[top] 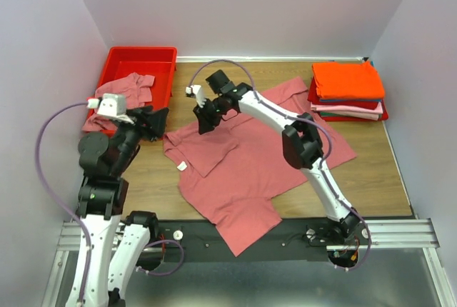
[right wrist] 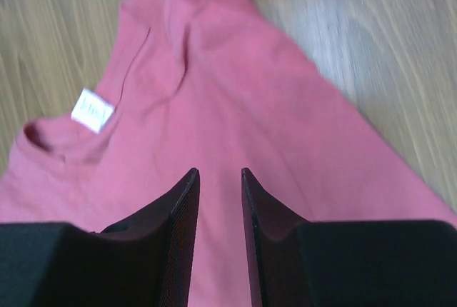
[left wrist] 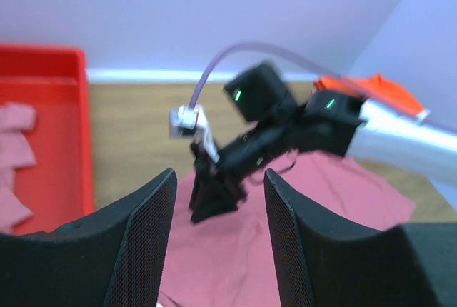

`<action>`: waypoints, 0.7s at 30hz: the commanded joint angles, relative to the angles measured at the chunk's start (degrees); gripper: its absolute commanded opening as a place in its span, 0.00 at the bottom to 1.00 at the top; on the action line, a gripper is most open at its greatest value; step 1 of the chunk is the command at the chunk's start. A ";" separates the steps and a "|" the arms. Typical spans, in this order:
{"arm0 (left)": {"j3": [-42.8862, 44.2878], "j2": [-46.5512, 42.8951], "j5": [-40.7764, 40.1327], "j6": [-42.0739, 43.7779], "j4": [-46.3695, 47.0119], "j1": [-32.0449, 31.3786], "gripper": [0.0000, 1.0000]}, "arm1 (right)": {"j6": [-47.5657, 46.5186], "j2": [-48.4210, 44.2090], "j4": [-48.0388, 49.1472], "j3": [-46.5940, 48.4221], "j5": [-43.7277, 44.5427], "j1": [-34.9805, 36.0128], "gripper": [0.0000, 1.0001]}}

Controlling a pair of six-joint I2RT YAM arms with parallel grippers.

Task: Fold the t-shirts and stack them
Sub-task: Fold the tshirt

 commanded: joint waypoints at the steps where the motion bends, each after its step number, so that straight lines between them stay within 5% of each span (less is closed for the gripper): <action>1: 3.26 -3.50 -7.47 1.48 -2.76 -0.17 0.60 | 9.99 5.87 3.28 7.32 1.23 1.39 0.36; 21: 4.58 -3.94 -9.24 3.50 -2.67 -0.17 0.60 | 26.88 13.45 11.55 4.96 19.52 -0.79 0.30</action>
